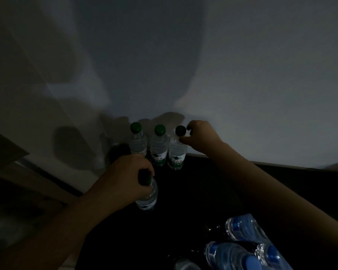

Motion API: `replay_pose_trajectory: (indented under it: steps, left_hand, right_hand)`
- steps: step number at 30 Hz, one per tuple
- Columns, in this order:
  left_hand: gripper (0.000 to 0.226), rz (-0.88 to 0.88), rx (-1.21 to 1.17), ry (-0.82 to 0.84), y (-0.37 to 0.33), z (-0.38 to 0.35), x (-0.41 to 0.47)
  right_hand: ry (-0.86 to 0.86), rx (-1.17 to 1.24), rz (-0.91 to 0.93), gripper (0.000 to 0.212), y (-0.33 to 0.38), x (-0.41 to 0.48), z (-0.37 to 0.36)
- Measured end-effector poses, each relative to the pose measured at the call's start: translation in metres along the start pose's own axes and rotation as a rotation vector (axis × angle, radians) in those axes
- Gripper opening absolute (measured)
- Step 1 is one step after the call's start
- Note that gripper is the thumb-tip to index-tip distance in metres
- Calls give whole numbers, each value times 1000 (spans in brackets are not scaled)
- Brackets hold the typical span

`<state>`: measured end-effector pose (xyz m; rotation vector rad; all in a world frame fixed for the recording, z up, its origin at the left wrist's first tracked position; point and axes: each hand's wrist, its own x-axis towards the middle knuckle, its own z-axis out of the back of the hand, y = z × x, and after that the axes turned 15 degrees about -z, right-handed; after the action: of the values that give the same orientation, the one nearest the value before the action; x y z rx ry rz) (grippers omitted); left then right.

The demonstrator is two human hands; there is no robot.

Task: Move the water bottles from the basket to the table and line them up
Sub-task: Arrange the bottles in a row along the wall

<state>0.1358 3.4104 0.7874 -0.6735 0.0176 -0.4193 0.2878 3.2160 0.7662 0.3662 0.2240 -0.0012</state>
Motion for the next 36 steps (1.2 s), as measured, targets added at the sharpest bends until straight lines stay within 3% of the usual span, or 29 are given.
replay_pose_trajectory:
  steps: [8,18,36]
  left_hand:
    - [18,-83,8,34,-18,-4,25]
    - [19,-156,54,111,-44,-29,96]
    - [20,-161,142,138,-35,-75,199]
  right_hand:
    - [43,-65,-8,47,-52,-47,19]
    - [176,3,-114,28,-127,-92,20]
    - [235,134,-206,35,-184,-99,6]
